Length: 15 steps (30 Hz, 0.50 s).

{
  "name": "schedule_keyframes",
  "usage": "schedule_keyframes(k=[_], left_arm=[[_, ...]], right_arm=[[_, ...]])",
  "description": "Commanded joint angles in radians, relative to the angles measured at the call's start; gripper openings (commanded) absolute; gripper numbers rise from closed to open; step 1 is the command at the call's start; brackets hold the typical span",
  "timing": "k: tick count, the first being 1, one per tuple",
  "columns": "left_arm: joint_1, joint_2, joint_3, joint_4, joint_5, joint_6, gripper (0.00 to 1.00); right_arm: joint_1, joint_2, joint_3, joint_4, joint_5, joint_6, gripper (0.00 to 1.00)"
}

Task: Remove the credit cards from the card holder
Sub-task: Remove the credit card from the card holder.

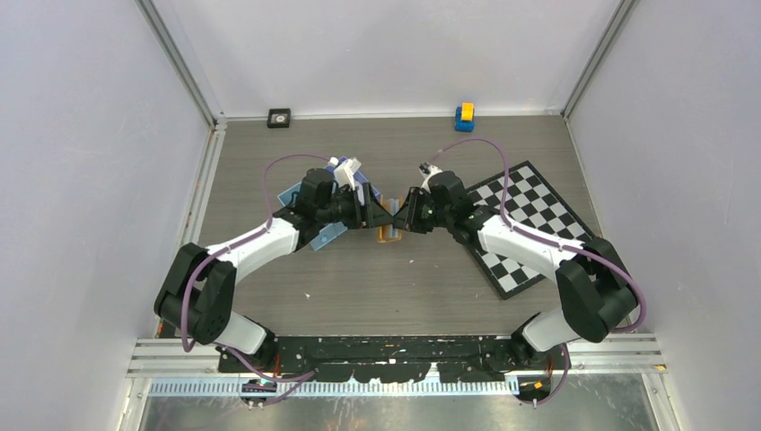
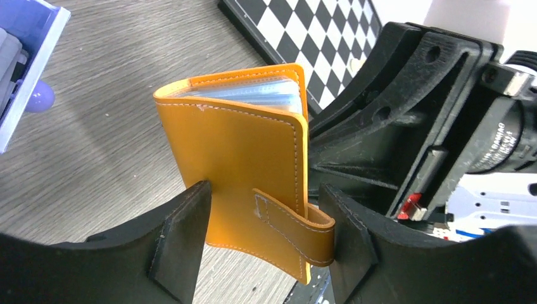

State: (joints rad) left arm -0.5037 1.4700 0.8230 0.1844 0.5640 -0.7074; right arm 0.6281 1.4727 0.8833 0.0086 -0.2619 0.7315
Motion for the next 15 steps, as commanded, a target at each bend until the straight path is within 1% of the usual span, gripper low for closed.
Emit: schedule_keyframes(k=[1, 5, 7, 9, 11, 15], left_arm=[[-0.027, -0.036, 0.054, -0.117, -0.091, 0.082, 0.65], [-0.03, -0.037, 0.06, -0.148, -0.134, 0.088, 0.7], [-0.03, -0.044, 0.061, -0.173, -0.17, 0.092, 0.7], [-0.027, -0.053, 0.055, -0.181, -0.21, 0.089, 0.67], [-0.006, -0.061, 0.042, -0.181, -0.216, 0.073, 0.58], [0.054, -0.076, 0.003, -0.136, -0.171, 0.032, 0.42]], right_arm=[[0.045, -0.014, 0.078, 0.029, 0.034, -0.032, 0.0], [0.09, -0.025, 0.103, -0.016, 0.105, -0.074, 0.01], [0.119, -0.038, 0.111, -0.051, 0.157, -0.1, 0.01], [0.139, -0.058, 0.115, -0.068, 0.198, -0.121, 0.01], [0.15, -0.08, 0.11, -0.074, 0.224, -0.131, 0.0], [0.15, -0.115, 0.095, -0.076, 0.253, -0.132, 0.01]])
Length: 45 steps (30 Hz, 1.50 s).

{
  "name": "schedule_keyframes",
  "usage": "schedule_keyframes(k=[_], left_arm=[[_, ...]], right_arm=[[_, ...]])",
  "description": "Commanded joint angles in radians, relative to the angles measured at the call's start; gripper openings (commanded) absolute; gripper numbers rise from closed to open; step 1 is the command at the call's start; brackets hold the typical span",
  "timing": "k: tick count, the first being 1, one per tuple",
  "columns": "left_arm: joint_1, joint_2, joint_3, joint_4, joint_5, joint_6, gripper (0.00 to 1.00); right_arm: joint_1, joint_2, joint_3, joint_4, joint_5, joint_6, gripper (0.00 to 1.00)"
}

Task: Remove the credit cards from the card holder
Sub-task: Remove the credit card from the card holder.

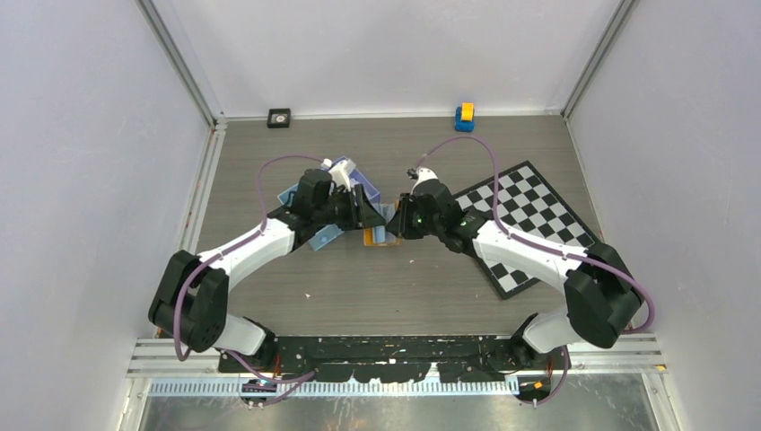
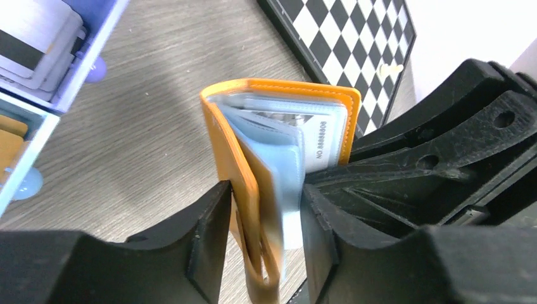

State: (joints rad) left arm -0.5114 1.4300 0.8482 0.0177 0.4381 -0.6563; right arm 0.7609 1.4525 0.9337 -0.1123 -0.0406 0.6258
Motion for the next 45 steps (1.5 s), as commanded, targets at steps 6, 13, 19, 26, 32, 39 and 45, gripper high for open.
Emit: schedule_keyframes(k=[6, 13, 19, 26, 32, 39, 45], left_arm=[[0.119, -0.063, -0.097, 0.191, 0.062, -0.102, 0.4], [0.145, -0.038, -0.115, 0.3, 0.158, -0.159, 0.46], [0.189, -0.018, -0.153, 0.442, 0.24, -0.241, 0.18], [0.198, -0.031, -0.15, 0.417, 0.24, -0.235, 0.22], [0.198, -0.042, -0.145, 0.397, 0.244, -0.223, 0.39], [0.198, -0.022, -0.133, 0.384, 0.255, -0.221, 0.26], [0.2, -0.027, -0.135, 0.385, 0.255, -0.221, 0.1]], right_arm=[[0.014, -0.095, 0.06, 0.021, 0.038, -0.023, 0.0], [-0.004, -0.114, 0.06, 0.012, 0.021, -0.022, 0.01], [-0.075, -0.117, 0.027, 0.068, -0.096, 0.034, 0.0], [-0.147, -0.113, -0.011, 0.135, -0.194, 0.089, 0.01], [-0.163, -0.106, -0.018, 0.164, -0.24, 0.106, 0.0], [-0.166, -0.11, -0.02, 0.168, -0.247, 0.109, 0.01], [-0.168, -0.108, -0.019, 0.158, -0.233, 0.103, 0.01]])
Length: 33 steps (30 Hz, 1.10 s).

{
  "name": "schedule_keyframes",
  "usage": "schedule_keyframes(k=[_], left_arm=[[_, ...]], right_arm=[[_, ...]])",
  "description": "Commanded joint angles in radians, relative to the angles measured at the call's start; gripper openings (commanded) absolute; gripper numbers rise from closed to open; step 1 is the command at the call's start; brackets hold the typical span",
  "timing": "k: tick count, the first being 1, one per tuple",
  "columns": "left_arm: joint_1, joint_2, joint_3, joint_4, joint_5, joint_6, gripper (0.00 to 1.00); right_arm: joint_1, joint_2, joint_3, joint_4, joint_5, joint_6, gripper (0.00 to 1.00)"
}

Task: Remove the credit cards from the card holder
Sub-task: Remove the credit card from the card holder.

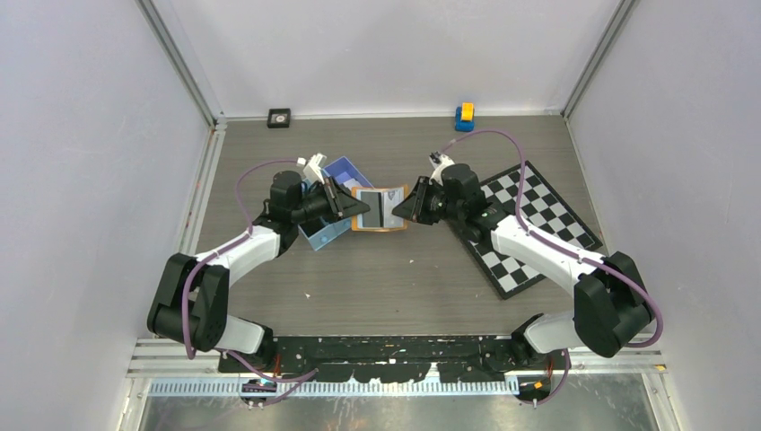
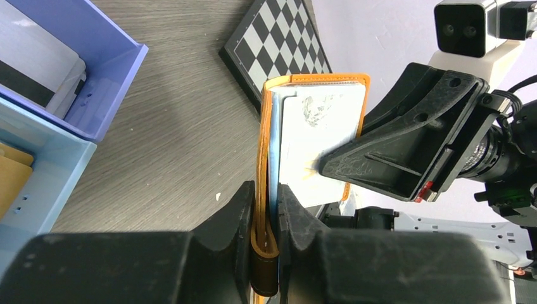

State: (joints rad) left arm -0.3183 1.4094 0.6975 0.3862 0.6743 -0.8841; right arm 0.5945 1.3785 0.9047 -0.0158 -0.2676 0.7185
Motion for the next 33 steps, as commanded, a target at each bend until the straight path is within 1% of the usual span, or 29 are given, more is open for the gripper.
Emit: schedule_keyframes(k=[1, 3, 6, 7, 8, 12, 13, 15, 18, 20, 23, 26, 33], left_arm=[[0.007, -0.009, 0.014, 0.018, 0.018, 0.007, 0.07], [0.007, -0.013, 0.013, 0.026, 0.019, 0.005, 0.05], [0.007, -0.013, 0.009, 0.045, 0.027, -0.006, 0.02], [0.008, -0.013, 0.006, 0.055, 0.03, -0.011, 0.02], [0.008, -0.012, 0.004, 0.062, 0.03, -0.015, 0.02], [0.014, -0.008, 0.002, 0.065, 0.033, -0.02, 0.0], [0.015, -0.008, 0.0, 0.066, 0.032, -0.022, 0.0], [0.016, -0.01, -0.002, 0.066, 0.027, -0.022, 0.0], [0.016, -0.009, -0.005, 0.076, 0.032, -0.027, 0.0], [0.016, -0.004, -0.012, 0.11, 0.045, -0.046, 0.0], [0.016, 0.019, -0.024, 0.214, 0.089, -0.105, 0.0], [0.016, 0.046, -0.04, 0.339, 0.129, -0.176, 0.0], [0.016, 0.048, -0.053, 0.454, 0.163, -0.239, 0.0]], right_arm=[[-0.002, -0.033, 0.011, 0.051, 0.008, 0.01, 0.03], [-0.005, -0.038, 0.014, 0.025, 0.054, 0.007, 0.11], [-0.009, -0.057, 0.016, -0.05, 0.161, 0.003, 0.42], [-0.01, -0.068, 0.014, -0.068, 0.195, 0.002, 0.48], [-0.012, -0.078, 0.01, -0.079, 0.221, 0.002, 0.51], [-0.016, -0.139, -0.002, -0.089, 0.252, -0.013, 0.52], [-0.017, -0.155, -0.008, -0.084, 0.253, -0.017, 0.51], [-0.017, -0.2, -0.028, -0.066, 0.253, -0.032, 0.47], [-0.015, -0.235, -0.066, 0.007, 0.164, -0.042, 0.39], [-0.016, -0.214, -0.076, 0.098, 0.064, -0.024, 0.36], [-0.015, -0.13, -0.047, 0.146, -0.073, 0.009, 0.31], [-0.016, -0.057, -0.032, 0.175, -0.127, 0.049, 0.29], [-0.028, 0.006, -0.028, 0.222, -0.187, 0.092, 0.31]])
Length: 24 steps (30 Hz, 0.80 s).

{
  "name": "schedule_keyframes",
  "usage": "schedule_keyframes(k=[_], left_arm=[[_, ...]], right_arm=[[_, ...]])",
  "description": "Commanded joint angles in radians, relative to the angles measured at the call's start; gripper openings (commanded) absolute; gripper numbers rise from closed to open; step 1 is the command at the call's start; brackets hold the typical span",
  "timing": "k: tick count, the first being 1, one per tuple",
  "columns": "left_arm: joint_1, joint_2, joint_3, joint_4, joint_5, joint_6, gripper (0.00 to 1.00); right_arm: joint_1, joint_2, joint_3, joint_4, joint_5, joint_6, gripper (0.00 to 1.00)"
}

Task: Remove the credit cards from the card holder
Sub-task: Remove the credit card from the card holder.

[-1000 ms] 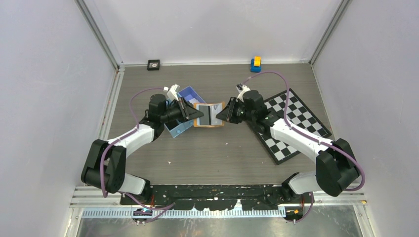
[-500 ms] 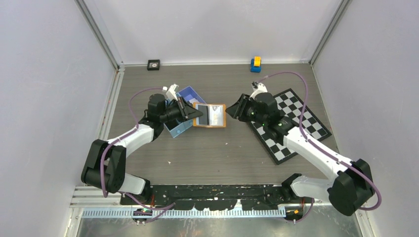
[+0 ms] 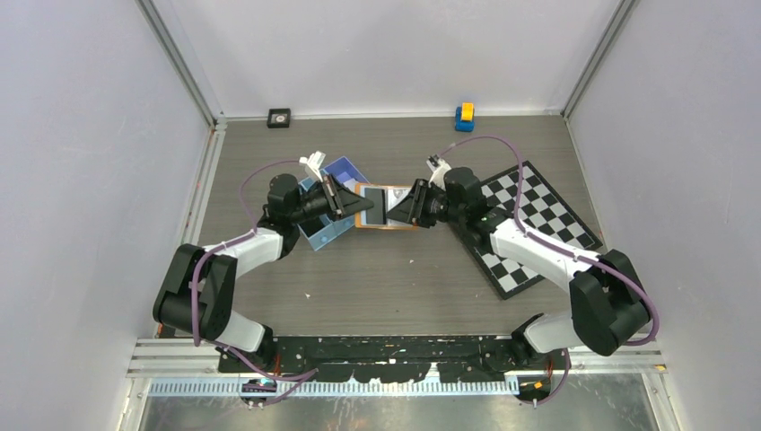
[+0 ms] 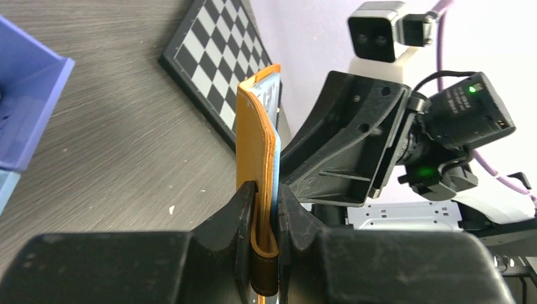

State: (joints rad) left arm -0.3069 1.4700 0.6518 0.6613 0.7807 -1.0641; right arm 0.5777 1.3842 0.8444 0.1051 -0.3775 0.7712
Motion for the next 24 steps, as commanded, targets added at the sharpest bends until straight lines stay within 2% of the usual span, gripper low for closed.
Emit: schedule_keyframes(k=[1, 5, 15, 20, 24], left_arm=[[0.005, -0.018, -0.008, 0.19, 0.06, -0.066, 0.0], [0.005, -0.029, -0.006, 0.202, 0.074, -0.085, 0.0], [0.003, -0.022, -0.018, 0.37, 0.118, -0.221, 0.0], [0.003, -0.019, -0.018, 0.396, 0.123, -0.238, 0.0], [0.003, -0.007, -0.02, 0.398, 0.119, -0.237, 0.0]], right_arm=[[-0.018, 0.004, 0.029, 0.114, -0.088, 0.051, 0.31], [-0.042, 0.019, 0.004, 0.188, -0.133, 0.105, 0.34], [-0.064, 0.046, -0.027, 0.324, -0.213, 0.183, 0.35], [-0.065, 0.059, -0.042, 0.403, -0.247, 0.224, 0.35], [-0.067, 0.044, -0.068, 0.477, -0.265, 0.251, 0.3]])
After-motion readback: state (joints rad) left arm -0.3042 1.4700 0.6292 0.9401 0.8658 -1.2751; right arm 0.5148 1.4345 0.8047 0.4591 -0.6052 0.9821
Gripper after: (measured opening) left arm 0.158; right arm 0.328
